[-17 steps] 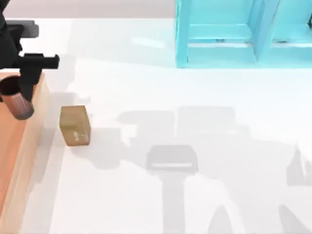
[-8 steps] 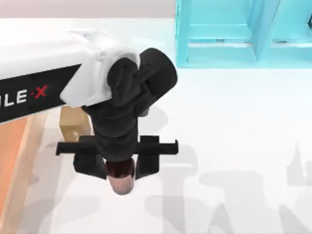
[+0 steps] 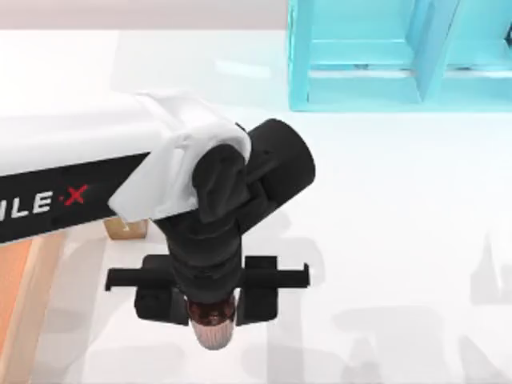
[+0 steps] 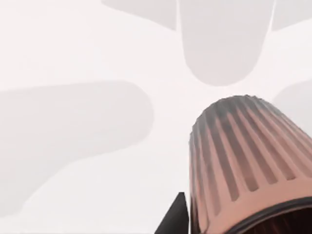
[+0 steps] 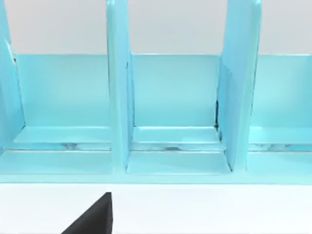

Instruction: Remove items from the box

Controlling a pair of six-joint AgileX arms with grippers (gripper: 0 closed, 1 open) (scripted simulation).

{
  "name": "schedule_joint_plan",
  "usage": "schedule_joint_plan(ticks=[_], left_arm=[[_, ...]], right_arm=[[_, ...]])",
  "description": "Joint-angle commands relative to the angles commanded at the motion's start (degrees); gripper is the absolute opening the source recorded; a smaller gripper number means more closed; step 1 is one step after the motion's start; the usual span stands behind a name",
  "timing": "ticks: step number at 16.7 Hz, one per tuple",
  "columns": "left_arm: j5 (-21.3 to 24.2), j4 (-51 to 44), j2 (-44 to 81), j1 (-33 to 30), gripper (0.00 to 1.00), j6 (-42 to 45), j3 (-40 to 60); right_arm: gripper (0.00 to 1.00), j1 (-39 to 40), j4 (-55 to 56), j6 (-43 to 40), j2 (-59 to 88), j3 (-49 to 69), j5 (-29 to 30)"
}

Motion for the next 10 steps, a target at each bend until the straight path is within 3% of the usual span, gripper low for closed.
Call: schedule_joint_plan(ticks=[10], left_arm=[[0.0, 10.4, 3.0, 0.1, 0.00, 0.2, -6.9]], right_arm=[[1.00, 0.0, 0.0, 0.0, 0.0, 0.0, 0.0]])
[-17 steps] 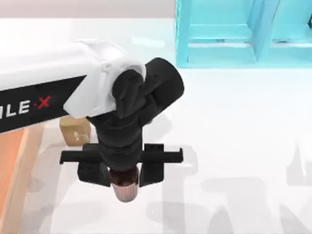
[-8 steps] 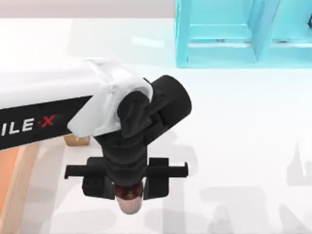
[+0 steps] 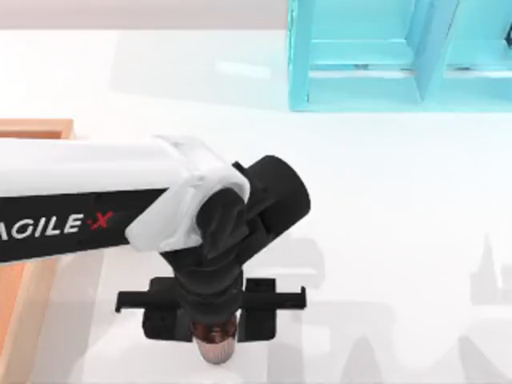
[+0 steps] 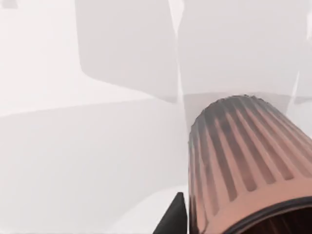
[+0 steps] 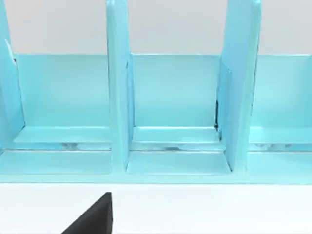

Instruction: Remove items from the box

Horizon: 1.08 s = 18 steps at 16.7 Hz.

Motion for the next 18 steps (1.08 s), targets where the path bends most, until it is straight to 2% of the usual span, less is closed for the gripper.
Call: schedule_joint_plan(ticks=[2, 15, 18], left_arm=[[0.0, 0.0, 0.0, 0.0, 0.00, 0.0, 0.0], [0.0, 0.0, 0.0, 0.0, 0.98, 0.0, 0.0], [0.0, 0.0, 0.0, 0.0, 1.00, 0.0, 0.0]], right_arm=[[1.00, 0.0, 0.0, 0.0, 0.0, 0.0, 0.0], [1.00, 0.0, 0.0, 0.0, 0.0, 0.0, 0.0], [1.00, 0.0, 0.0, 0.0, 0.0, 0.0, 0.0]])
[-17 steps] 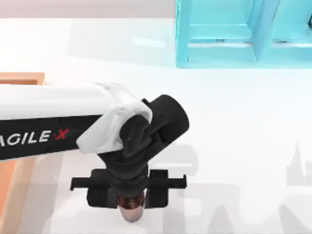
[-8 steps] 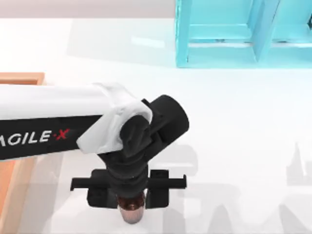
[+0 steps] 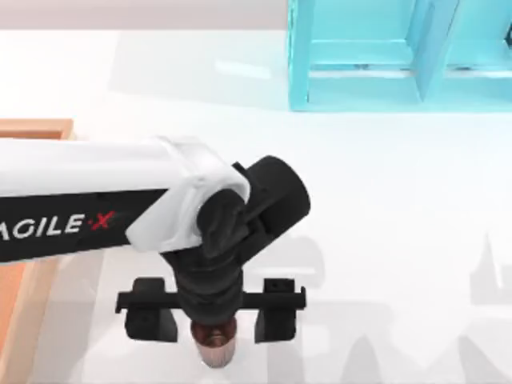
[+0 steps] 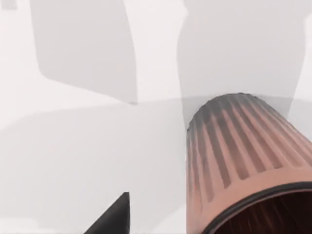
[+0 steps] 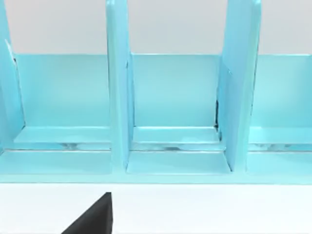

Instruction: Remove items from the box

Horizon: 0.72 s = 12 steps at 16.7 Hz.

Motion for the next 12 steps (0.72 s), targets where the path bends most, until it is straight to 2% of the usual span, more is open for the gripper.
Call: schedule_joint_plan(ticks=[8, 12], left_arm=[[0.0, -1.0, -0.2, -0.1, 1.00, 0.0, 0.9], [0.0, -9.4, -1.6, -0.5, 1.00, -0.1, 7.3]], right_arm=[[1.00, 0.0, 0.0, 0.0, 0.0, 0.0, 0.0], [1.00, 0.0, 0.0, 0.0, 0.0, 0.0, 0.0]])
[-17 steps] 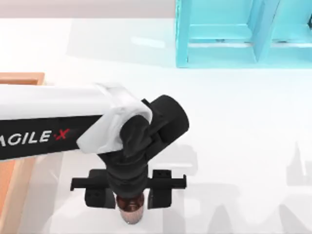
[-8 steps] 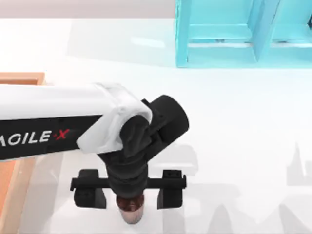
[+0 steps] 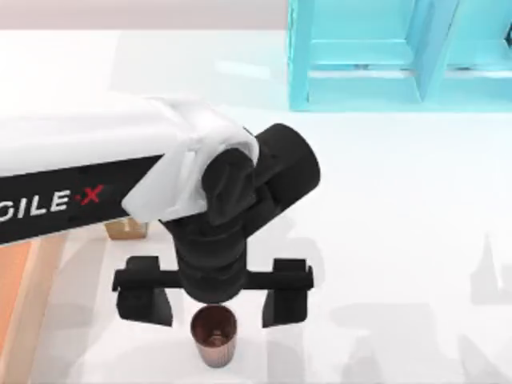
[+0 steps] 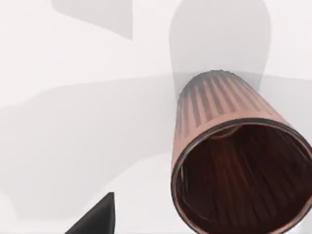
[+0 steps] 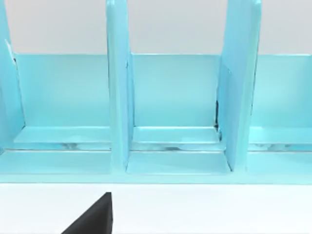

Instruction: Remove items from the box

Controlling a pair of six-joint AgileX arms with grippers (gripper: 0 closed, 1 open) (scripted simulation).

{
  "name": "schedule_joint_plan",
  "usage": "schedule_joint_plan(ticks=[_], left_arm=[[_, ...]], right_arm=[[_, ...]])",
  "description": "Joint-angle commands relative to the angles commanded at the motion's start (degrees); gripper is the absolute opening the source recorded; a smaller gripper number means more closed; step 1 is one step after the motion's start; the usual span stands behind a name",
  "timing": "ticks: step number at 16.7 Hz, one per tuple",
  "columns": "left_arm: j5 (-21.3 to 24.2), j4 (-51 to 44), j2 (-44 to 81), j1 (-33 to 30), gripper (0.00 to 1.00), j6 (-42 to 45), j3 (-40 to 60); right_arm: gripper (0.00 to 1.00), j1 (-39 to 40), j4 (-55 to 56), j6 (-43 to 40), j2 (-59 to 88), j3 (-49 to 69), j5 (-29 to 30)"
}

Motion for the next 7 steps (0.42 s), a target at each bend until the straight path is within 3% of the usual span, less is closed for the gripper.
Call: schedule_joint_plan(ticks=[7], left_arm=[[0.0, -13.3, -3.5, 0.3, 1.00, -0.2, 10.4]], right_arm=[[1.00, 0.0, 0.0, 0.0, 0.0, 0.0, 0.0]])
